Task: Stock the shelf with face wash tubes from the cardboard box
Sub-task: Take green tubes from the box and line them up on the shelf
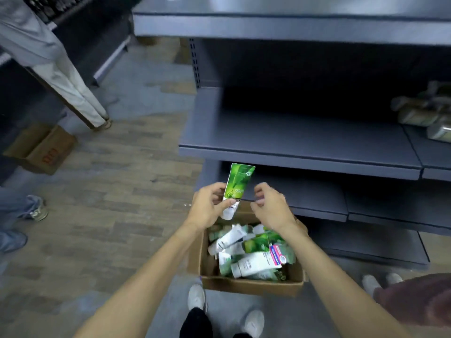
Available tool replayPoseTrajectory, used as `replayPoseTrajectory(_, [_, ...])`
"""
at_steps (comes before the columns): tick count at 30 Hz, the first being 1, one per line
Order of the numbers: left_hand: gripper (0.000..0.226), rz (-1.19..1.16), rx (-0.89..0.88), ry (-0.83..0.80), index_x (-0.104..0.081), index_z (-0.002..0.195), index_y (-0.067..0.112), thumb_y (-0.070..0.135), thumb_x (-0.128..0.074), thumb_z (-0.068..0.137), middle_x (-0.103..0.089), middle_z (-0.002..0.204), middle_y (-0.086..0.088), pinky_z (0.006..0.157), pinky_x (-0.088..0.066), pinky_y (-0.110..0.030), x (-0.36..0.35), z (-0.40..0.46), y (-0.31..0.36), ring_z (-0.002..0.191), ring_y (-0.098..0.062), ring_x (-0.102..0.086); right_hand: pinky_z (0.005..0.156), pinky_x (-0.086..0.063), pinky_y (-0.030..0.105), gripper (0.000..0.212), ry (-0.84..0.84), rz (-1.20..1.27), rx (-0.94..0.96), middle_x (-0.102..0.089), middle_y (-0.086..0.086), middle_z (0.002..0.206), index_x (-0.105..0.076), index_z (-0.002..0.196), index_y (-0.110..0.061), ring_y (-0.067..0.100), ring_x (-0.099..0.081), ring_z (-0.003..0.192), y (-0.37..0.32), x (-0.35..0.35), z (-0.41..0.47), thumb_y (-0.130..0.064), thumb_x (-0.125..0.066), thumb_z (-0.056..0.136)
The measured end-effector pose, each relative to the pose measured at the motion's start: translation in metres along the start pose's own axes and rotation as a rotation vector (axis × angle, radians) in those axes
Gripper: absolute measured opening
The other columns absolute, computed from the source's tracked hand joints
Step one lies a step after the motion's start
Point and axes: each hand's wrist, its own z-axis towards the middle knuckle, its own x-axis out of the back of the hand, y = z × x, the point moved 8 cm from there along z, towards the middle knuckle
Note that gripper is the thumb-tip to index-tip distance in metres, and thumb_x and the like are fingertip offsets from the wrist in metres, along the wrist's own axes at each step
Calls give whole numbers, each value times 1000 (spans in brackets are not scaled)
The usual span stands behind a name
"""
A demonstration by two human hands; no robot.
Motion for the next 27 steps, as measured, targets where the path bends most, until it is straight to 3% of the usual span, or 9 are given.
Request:
replayPoseTrajectory(2, [25,-24,-84,24,-69,95,31,16,-80,78,-75,86,6,75,-56,-23,34,18,30,79,-2,-69,89,-54,39,30,54,18,62,-64,2,113,-57,117,-14,16,-68,83,-45,21,14,-14,-63,88])
replayPoseTrajectory(4, [26,-32,-169,43,-71,101,25,22,-77,76,-76,93,2,82,-57,-28,66,36,60,87,-12,-71,89,-54,40,30,107,38,122,-63,3,115,-56,119,-13,17,-68,85,-87,42,23,-13,-62,90])
replayPoseTrajectory(10, [25,-56,-389,63,-71,105,13,15,-77,81,-76,97,4,84,-56,-26,138,70,144,90,-10,-71,79,-58,35,29,296,78,254,-63,-5,110,-57,117,-22,8,-68,84,-178,104,35,-20,-65,89])
replayPoseTrajectory(21, [24,-177,-686,22,-70,106,13,5,-76,84,-75,99,5,82,-54,-22,207,70,266,91,-9,-72,72,-51,12,26,513,78,332,-68,-9,101,-60,111,-23,0,-67,72,-266,185,13,-19,-68,87])
replayPoseTrajectory(24, [23,-185,-743,39,-71,104,19,11,-77,83,-75,101,4,87,-56,-31,228,82,307,96,-14,-71,70,-47,6,24,611,59,397,-69,-7,99,-60,110,-21,2,-67,73,-297,223,3,-17,-67,88])
replayPoseTrajectory(27, [22,-154,-776,53,-70,104,15,12,-77,83,-76,100,4,88,-56,-31,232,101,335,94,-13,-71,67,-43,2,24,666,20,442,-68,-5,100,-60,109,-20,3,-68,77,-320,253,2,-17,-68,87])
